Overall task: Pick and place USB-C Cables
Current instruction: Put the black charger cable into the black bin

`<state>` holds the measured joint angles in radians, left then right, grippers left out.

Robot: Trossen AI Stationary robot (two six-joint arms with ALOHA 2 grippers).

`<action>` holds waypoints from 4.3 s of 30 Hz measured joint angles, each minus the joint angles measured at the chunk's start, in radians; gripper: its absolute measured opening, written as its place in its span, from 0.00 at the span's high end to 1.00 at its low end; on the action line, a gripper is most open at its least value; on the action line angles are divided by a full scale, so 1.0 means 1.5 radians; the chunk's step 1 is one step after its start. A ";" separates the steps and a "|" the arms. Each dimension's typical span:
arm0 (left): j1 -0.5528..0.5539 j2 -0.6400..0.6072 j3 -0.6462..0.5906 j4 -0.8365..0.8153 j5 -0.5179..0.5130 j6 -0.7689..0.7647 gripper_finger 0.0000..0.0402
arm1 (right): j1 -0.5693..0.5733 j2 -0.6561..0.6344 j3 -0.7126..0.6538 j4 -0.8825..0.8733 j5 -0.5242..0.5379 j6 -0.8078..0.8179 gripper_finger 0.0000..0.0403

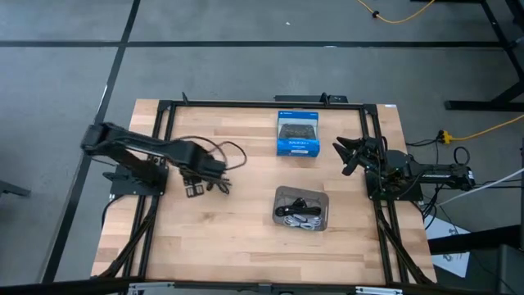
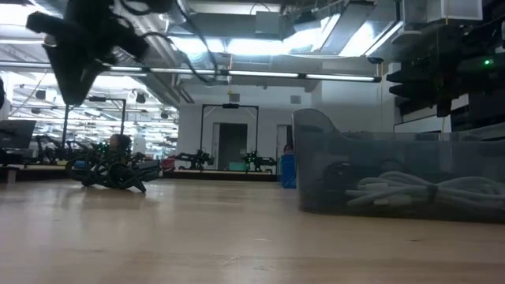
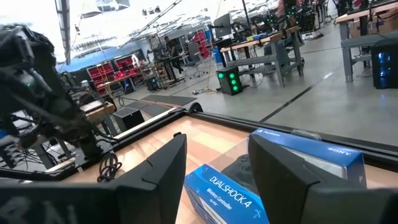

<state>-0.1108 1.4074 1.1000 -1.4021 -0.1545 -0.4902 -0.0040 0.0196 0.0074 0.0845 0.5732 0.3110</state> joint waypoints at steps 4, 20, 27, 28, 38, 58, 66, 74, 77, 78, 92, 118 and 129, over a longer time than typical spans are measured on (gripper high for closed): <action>0.022 -0.112 -0.108 0.129 -0.011 -0.042 0.65 | 0.000 0.000 0.000 0.000 0.000 0.001 0.56; 0.062 -0.114 -0.212 0.361 0.039 0.100 0.65 | 0.000 0.000 0.000 0.000 0.000 0.001 0.56; 0.062 -0.047 -0.212 0.426 0.036 0.159 0.65 | 0.000 0.000 0.000 0.000 0.000 0.001 0.56; 0.063 -0.038 -0.212 0.441 0.035 0.161 0.65 | 0.000 0.000 0.000 0.000 0.000 0.001 0.56; 0.066 0.073 -0.209 0.461 0.037 0.227 0.65 | 0.000 0.000 0.000 0.000 -0.001 0.000 0.56; 0.031 0.066 -0.038 0.479 -0.064 0.051 0.85 | 0.000 0.000 0.000 0.000 0.000 -0.002 0.56; 0.025 0.046 0.086 0.652 -0.162 0.133 0.85 | 0.000 0.000 0.000 0.000 0.000 -0.001 0.56; 0.027 0.061 0.091 1.003 -0.162 0.273 0.85 | 0.000 0.000 0.000 0.000 0.000 0.001 0.56; 0.027 0.070 0.089 1.075 -0.125 0.304 0.85 | 0.000 0.000 0.000 0.000 0.000 0.002 0.56; 0.027 0.078 0.089 1.104 -0.107 0.307 0.85 | 0.000 0.000 0.000 0.000 0.000 0.002 0.56; 0.035 0.230 0.170 1.232 0.036 0.288 0.85 | 0.000 0.000 0.000 0.000 -0.001 0.019 0.56; -0.045 0.424 0.388 0.767 0.052 0.000 0.86 | 0.000 0.000 0.000 0.000 0.000 0.016 0.56; -0.040 0.457 0.388 0.785 0.061 -0.018 0.86 | 0.000 0.000 0.000 0.000 0.000 0.016 0.56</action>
<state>-0.1703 2.0934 1.6816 -0.2243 -0.0630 -0.5171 -0.0041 0.0196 0.0074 0.0845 0.5732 0.3351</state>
